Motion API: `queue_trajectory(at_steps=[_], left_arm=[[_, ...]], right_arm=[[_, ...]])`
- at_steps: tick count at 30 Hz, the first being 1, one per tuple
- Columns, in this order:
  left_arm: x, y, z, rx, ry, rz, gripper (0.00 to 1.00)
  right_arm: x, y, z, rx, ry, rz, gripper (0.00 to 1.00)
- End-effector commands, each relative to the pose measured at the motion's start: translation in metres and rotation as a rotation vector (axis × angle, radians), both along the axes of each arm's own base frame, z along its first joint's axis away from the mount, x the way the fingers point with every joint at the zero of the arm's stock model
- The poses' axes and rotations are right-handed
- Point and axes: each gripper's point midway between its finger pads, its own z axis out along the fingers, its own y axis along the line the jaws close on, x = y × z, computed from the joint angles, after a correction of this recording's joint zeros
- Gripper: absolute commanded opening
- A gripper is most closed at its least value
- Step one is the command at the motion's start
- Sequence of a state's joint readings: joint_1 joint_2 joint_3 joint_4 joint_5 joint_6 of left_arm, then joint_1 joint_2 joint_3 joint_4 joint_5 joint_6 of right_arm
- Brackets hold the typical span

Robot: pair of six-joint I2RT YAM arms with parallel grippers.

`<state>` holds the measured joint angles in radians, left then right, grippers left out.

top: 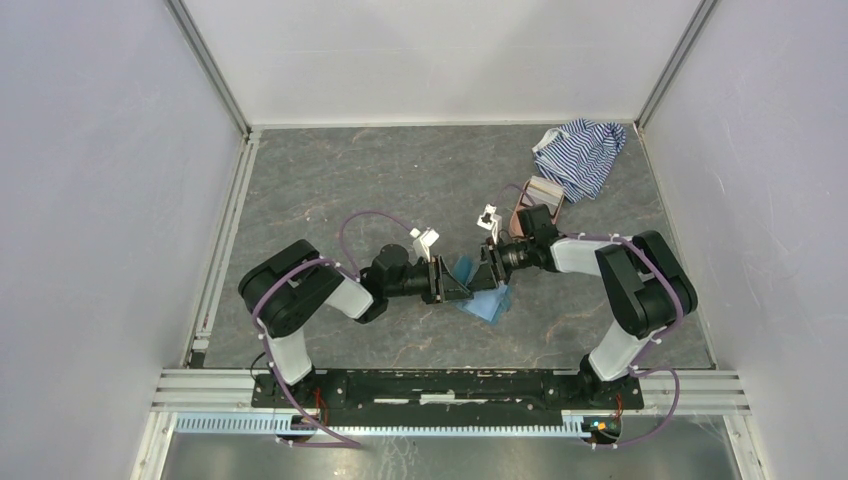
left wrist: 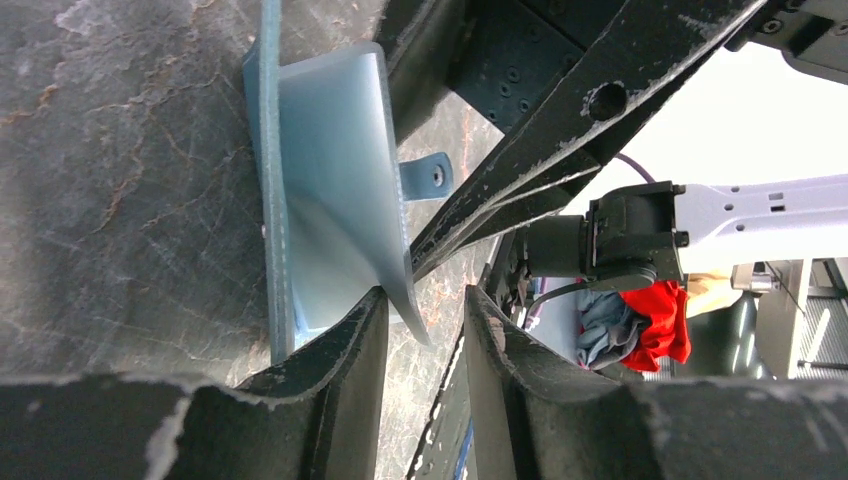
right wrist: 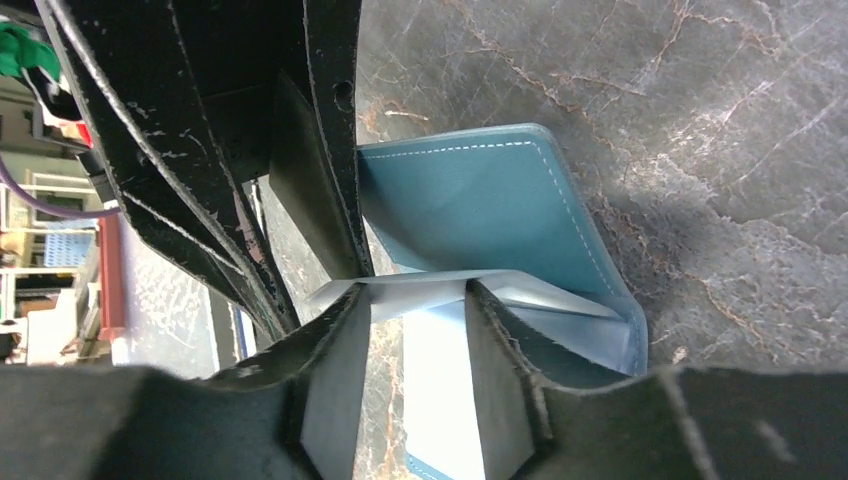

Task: Put the credit cards into the card holder
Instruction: Open the card holder at the center of the board.

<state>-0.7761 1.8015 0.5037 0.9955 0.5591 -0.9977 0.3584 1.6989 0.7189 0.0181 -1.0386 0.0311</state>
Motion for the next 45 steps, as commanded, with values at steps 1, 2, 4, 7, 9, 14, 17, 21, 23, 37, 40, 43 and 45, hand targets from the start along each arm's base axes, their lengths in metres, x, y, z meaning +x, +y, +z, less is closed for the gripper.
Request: queue_trajectory(at_steps=[1, 2, 4, 7, 9, 14, 17, 21, 23, 37, 40, 43, 45], left_arm=[[0.002, -0.009, 0.014, -0.047, -0.003, -0.015, 0.39], [0.002, -0.008, 0.014, -0.045, 0.0, -0.014, 0.38], [0.002, -0.007, 0.012, -0.041, 0.001, -0.007, 0.38], [0.003, -0.004, 0.009, -0.032, 0.009, 0.008, 0.37], [0.005, -0.003, 0.007, -0.027, 0.019, 0.017, 0.36], [0.013, 0.004, 0.002, -0.019, 0.047, 0.062, 0.25], [0.017, 0.01, -0.002, -0.007, 0.064, 0.093, 0.19], [0.017, 0.017, -0.012, 0.022, 0.093, 0.115, 0.07], [0.016, 0.021, -0.019, 0.047, 0.107, 0.121, 0.02], [0.009, 0.02, -0.004, -0.012, 0.069, 0.102, 0.02], [0.008, 0.017, -0.003, -0.027, 0.071, 0.101, 0.02], [0.006, 0.015, -0.002, -0.036, 0.063, 0.101, 0.02], [0.003, 0.013, -0.001, -0.028, 0.049, 0.1, 0.02]], right_arm=[[0.012, 0.001, -0.004, -0.036, -0.046, 0.006, 0.41], [0.011, 0.0, -0.006, -0.045, -0.04, 0.006, 0.38], [0.012, -0.001, -0.009, -0.059, -0.043, 0.005, 0.32], [0.012, -0.003, -0.012, -0.079, -0.046, 0.003, 0.25], [0.013, -0.004, -0.014, -0.091, -0.048, 0.004, 0.23], [0.011, -0.004, -0.014, -0.085, -0.047, 0.011, 0.22], [0.011, -0.003, -0.012, -0.076, -0.053, 0.017, 0.24], [0.014, -0.002, -0.006, -0.065, -0.073, 0.022, 0.27], [0.016, -0.002, -0.001, -0.054, -0.086, 0.022, 0.3], [0.005, 0.005, 0.021, 0.106, -0.016, 0.021, 0.59], [0.005, 0.003, 0.015, 0.087, -0.008, 0.02, 0.6], [0.006, 0.003, 0.017, 0.084, -0.016, 0.025, 0.6], [0.007, 0.003, 0.018, 0.081, -0.034, 0.024, 0.62]])
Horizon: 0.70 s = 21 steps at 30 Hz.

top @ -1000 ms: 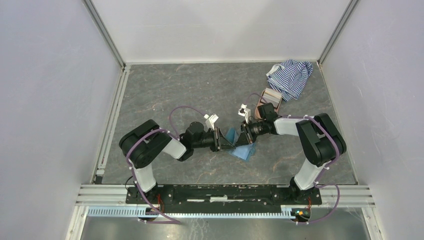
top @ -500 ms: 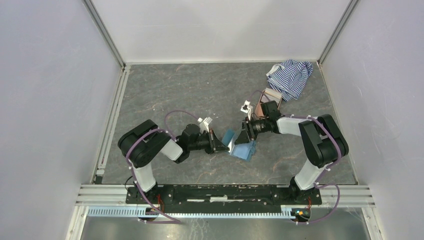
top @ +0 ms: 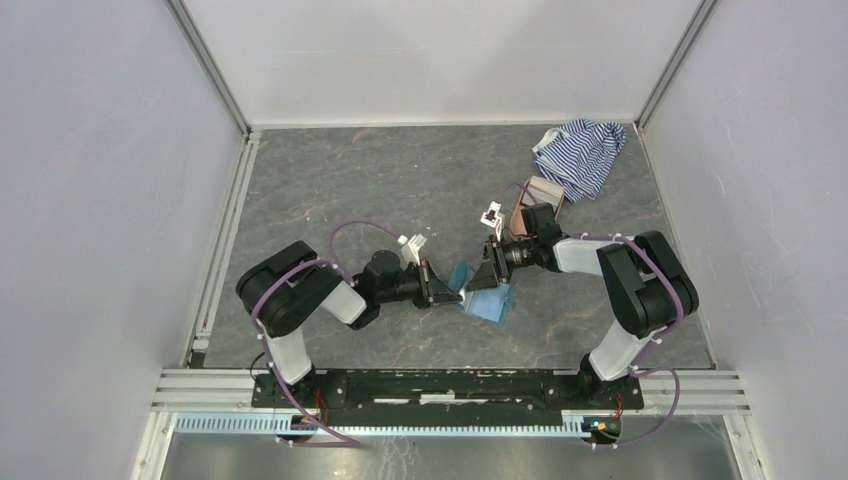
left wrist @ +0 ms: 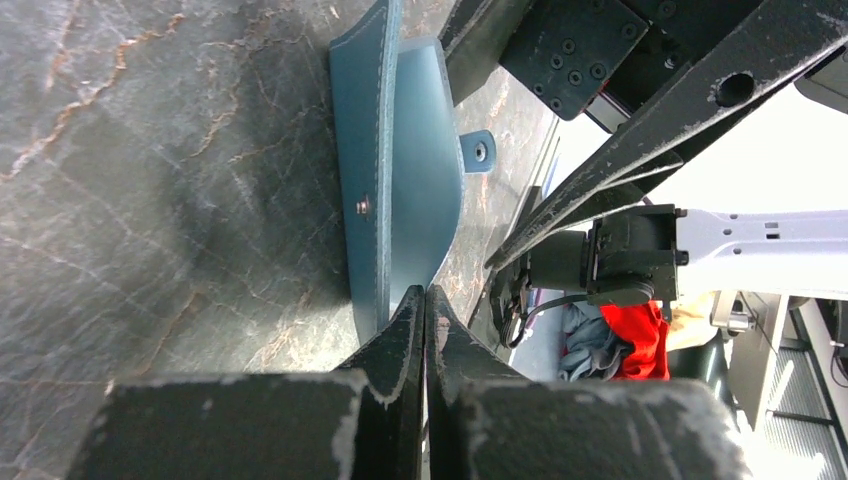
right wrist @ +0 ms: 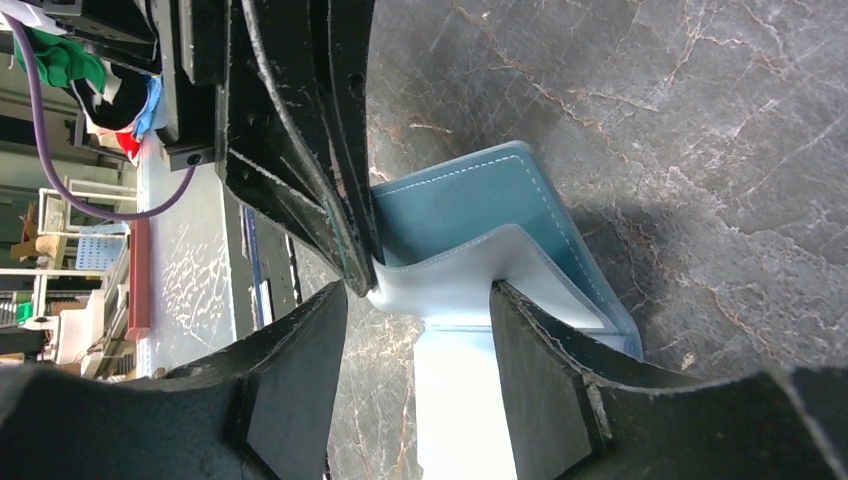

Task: Put the credit cards into the card holder
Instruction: Open the card holder at the center of the board.

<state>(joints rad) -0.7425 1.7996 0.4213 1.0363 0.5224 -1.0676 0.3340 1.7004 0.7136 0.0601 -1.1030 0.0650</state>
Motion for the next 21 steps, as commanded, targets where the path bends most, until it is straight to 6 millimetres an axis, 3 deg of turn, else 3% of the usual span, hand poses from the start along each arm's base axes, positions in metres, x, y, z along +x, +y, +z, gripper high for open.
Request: queue_trajectory(at_steps=[1, 21], left_arm=[[0.001, -0.009, 0.015, -0.038, -0.053, 0.015, 0.02], [0.002, -0.015, 0.002, 0.117, -0.113, 0.02, 0.02]], right_arm=[[0.005, 0.003, 0.009, 0.02, -0.059, 0.023, 0.62], [0.01, -0.004, 0.001, -0.02, -0.083, 0.008, 0.63]])
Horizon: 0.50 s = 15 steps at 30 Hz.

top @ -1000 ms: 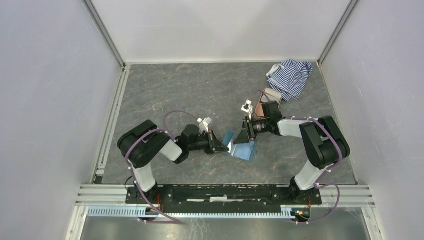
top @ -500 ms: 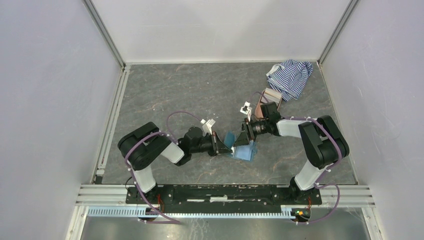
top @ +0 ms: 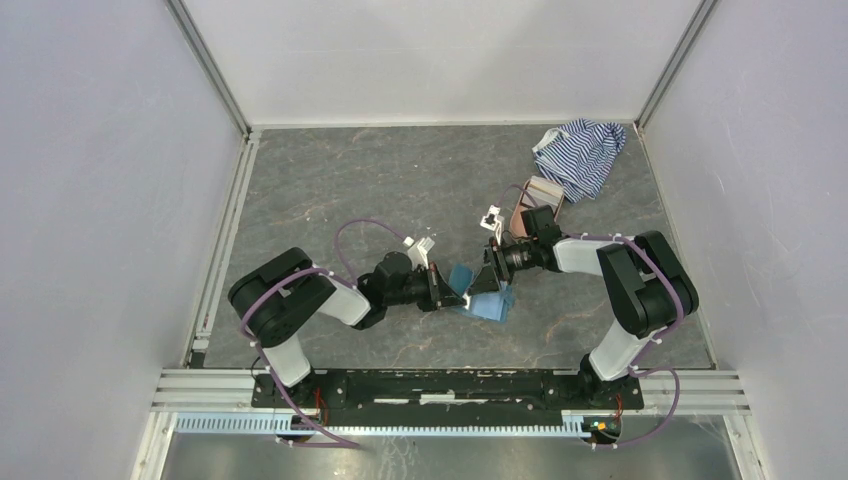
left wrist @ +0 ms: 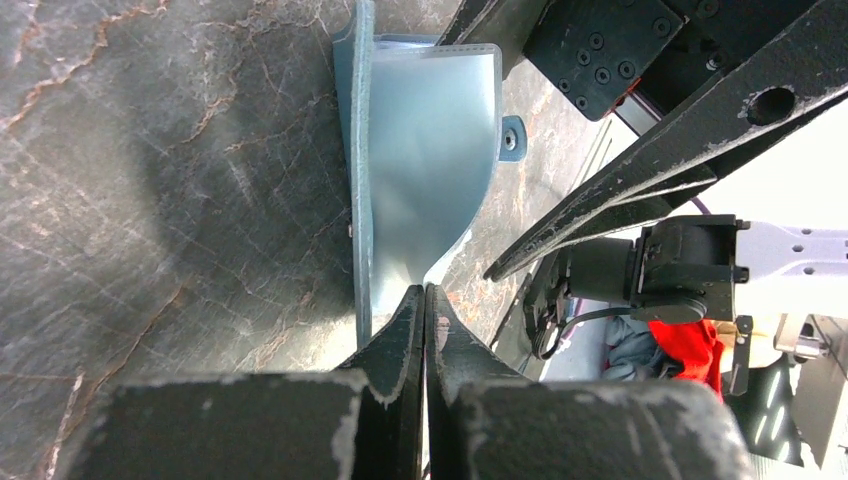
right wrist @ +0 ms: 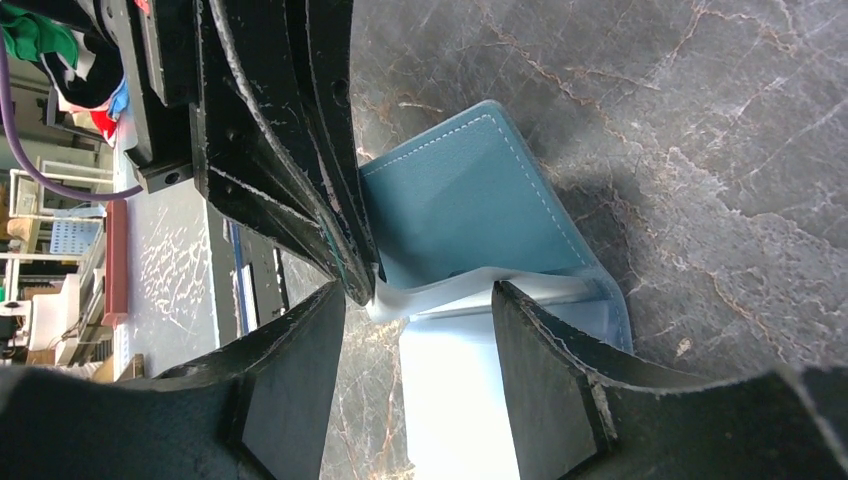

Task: Put the credit cards into the card holder
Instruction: Open the card holder at the center of the board.

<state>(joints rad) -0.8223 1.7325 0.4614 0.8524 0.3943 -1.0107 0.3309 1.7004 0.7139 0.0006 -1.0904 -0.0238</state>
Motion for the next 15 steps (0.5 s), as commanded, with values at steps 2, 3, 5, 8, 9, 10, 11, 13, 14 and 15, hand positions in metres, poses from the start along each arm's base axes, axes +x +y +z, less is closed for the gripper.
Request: queue_trajectory(at_steps=[2, 3, 5, 8, 9, 10, 11, 13, 14, 15], left_arm=[[0.0079, -0.006, 0.0076, 0.016, -0.084, -0.005, 0.02], [0.0081, -0.0065, 0.0076, 0.018, -0.087, -0.005, 0.02], [0.009, -0.0066, 0.0069, 0.023, -0.091, -0.002, 0.02], [0.0111, -0.0058, 0.0063, 0.039, -0.1, 0.004, 0.02], [0.0111, -0.0057, 0.0064, 0.046, -0.103, 0.002, 0.02], [0.0116, -0.0057, 0.0066, 0.053, -0.107, 0.002, 0.02], [0.0123, -0.0058, 0.0068, 0.062, -0.111, 0.002, 0.03], [0.0134, -0.0065, 0.0081, 0.076, -0.12, 0.0, 0.03], [0.0134, -0.0069, 0.0088, 0.079, -0.122, -0.001, 0.04], [0.0135, -0.0074, 0.0096, 0.079, -0.125, -0.002, 0.04]], right_arm=[[0.0145, 0.0004, 0.0077, 0.004, -0.049, -0.022, 0.63], [0.0149, -0.0001, 0.0072, 0.003, -0.045, -0.026, 0.63], [0.0163, -0.0016, 0.0056, -0.003, -0.041, -0.036, 0.63], [0.0195, -0.0042, 0.0043, -0.002, -0.04, -0.051, 0.63], [0.0195, -0.0043, 0.0048, -0.001, -0.011, -0.067, 0.62], [0.0196, -0.0044, 0.005, 0.004, -0.004, -0.07, 0.62], [0.0192, -0.004, 0.0059, 0.012, 0.006, -0.072, 0.62], [0.0178, -0.0026, 0.0071, 0.028, 0.023, -0.075, 0.63], [0.0181, -0.0026, 0.0069, 0.027, 0.027, -0.08, 0.63], [0.0189, -0.0033, 0.0061, 0.023, 0.026, -0.085, 0.63]])
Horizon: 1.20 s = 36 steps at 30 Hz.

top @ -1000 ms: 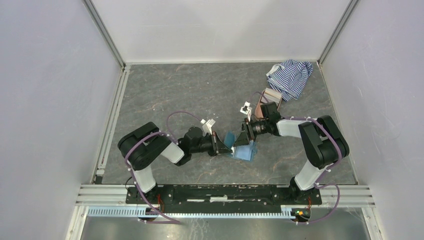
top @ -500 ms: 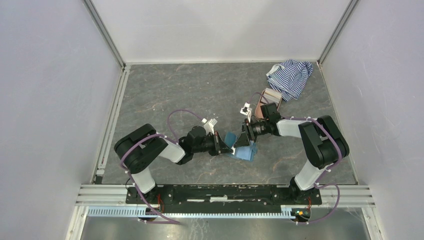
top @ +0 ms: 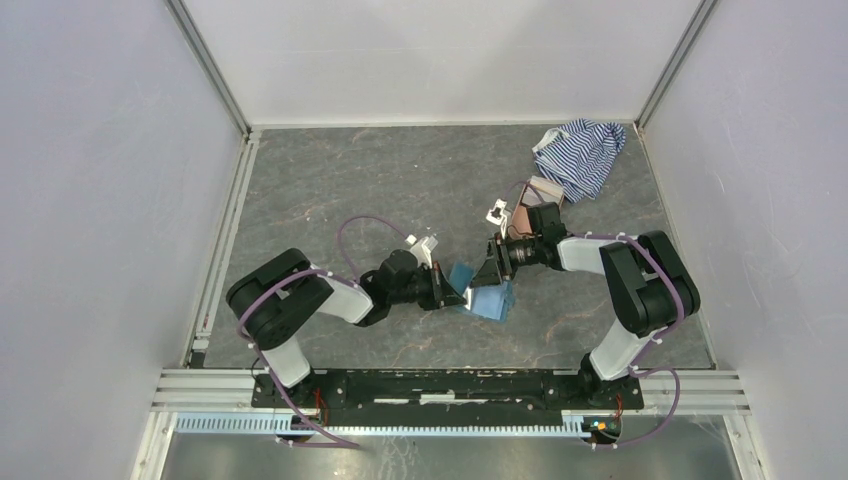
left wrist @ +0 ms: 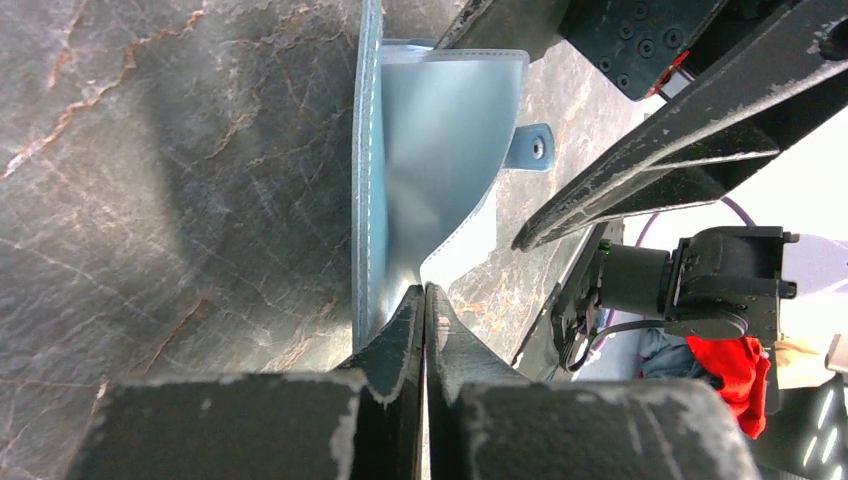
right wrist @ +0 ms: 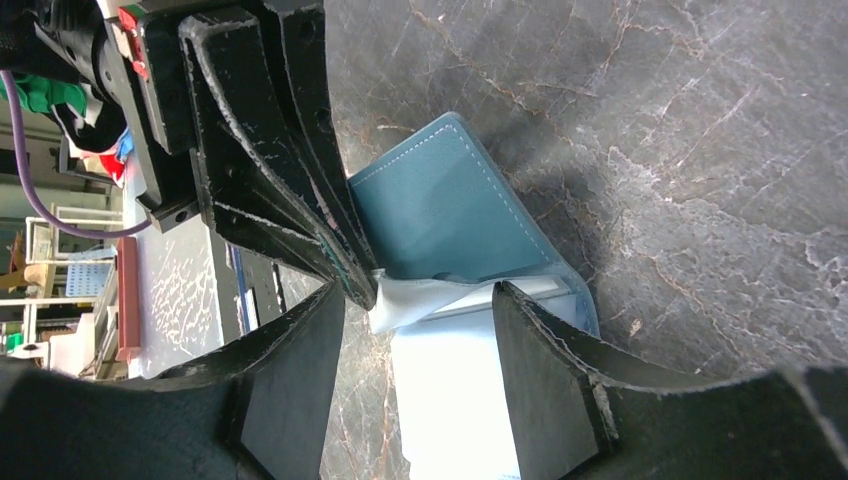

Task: Put the credit cards into the card holder
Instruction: Open the card holder at the center of the board.

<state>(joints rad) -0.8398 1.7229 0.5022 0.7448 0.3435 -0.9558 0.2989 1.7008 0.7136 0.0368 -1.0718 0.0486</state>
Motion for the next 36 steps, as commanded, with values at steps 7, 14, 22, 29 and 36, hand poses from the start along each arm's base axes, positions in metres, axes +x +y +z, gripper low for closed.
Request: queue_trajectory(at_steps=[7, 14, 22, 29, 36], left_arm=[[0.009, -0.01, 0.021, 0.0, -0.106, -0.018, 0.07], [0.009, -0.014, 0.024, -0.013, -0.096, -0.026, 0.19], [0.008, -0.018, 0.027, -0.044, -0.078, -0.031, 0.29], [0.005, -0.021, 0.034, -0.124, -0.034, -0.039, 0.31], [0.002, -0.021, 0.037, -0.206, 0.012, -0.05, 0.28]], right_arm=[[0.009, -0.001, -0.006, -0.022, 0.011, -0.041, 0.62], [0.009, -0.002, -0.007, -0.036, 0.01, -0.043, 0.52], [0.005, -0.002, -0.008, -0.027, 0.017, -0.028, 0.45], [0.0, -0.001, -0.005, 0.001, 0.021, -0.002, 0.42], [-0.002, 0.0, -0.004, 0.014, 0.014, 0.021, 0.42]])
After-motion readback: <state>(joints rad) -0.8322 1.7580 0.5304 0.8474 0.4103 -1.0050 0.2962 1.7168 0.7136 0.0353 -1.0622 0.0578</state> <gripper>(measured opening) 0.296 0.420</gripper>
